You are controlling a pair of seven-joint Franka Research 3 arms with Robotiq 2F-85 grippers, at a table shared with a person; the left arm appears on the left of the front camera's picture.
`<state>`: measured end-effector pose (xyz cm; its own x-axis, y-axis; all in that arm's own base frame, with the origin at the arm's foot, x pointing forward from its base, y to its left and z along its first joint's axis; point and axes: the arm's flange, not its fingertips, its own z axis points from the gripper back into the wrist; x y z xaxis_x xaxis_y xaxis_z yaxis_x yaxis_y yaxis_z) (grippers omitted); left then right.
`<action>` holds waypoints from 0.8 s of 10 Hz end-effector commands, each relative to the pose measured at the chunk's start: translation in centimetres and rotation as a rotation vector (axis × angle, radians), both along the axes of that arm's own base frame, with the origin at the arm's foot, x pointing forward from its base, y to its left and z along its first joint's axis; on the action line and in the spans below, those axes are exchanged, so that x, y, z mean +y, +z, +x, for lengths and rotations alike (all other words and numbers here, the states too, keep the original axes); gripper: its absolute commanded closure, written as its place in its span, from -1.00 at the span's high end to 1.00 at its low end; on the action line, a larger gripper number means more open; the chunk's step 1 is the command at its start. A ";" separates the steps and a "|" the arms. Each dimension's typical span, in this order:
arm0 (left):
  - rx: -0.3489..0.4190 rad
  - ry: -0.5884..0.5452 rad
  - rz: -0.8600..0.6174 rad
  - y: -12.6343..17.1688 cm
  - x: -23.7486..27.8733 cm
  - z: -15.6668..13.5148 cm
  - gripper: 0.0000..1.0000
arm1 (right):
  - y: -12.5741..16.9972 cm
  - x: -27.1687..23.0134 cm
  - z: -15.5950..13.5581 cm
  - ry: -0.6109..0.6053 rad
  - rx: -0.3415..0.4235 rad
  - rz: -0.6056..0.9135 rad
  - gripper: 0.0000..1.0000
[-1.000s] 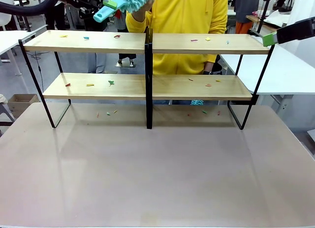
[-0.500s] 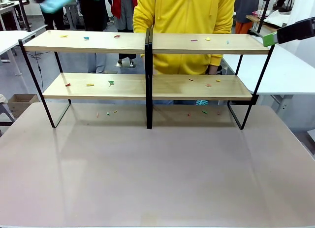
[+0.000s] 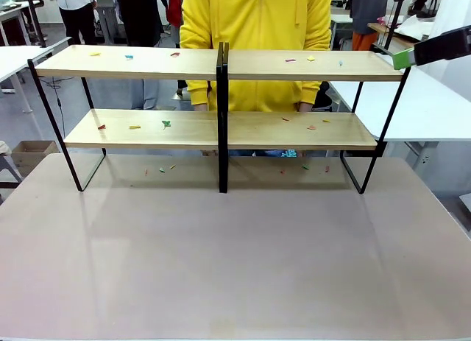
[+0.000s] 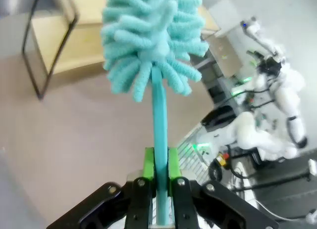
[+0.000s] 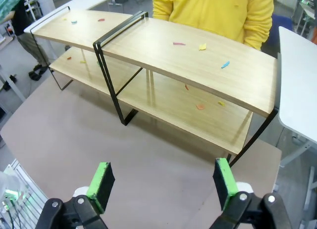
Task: Clean the shelves.
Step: Pick up the Duster when the human hands it over.
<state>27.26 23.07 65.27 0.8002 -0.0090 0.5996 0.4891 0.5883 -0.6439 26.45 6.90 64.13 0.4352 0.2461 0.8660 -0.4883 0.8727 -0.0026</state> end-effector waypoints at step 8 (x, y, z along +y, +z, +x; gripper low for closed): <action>0.018 0.150 -0.024 -3.3 4.7 -5.4 -1.00 | 0.0 -0.1 0.0 0.000 0.000 0.005 1.00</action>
<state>22.25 27.42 61.61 0.8011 0.1315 0.5839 0.3835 0.6361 -0.6695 26.45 6.90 64.14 0.4350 0.2461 0.8661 -0.4883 0.8727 -0.0027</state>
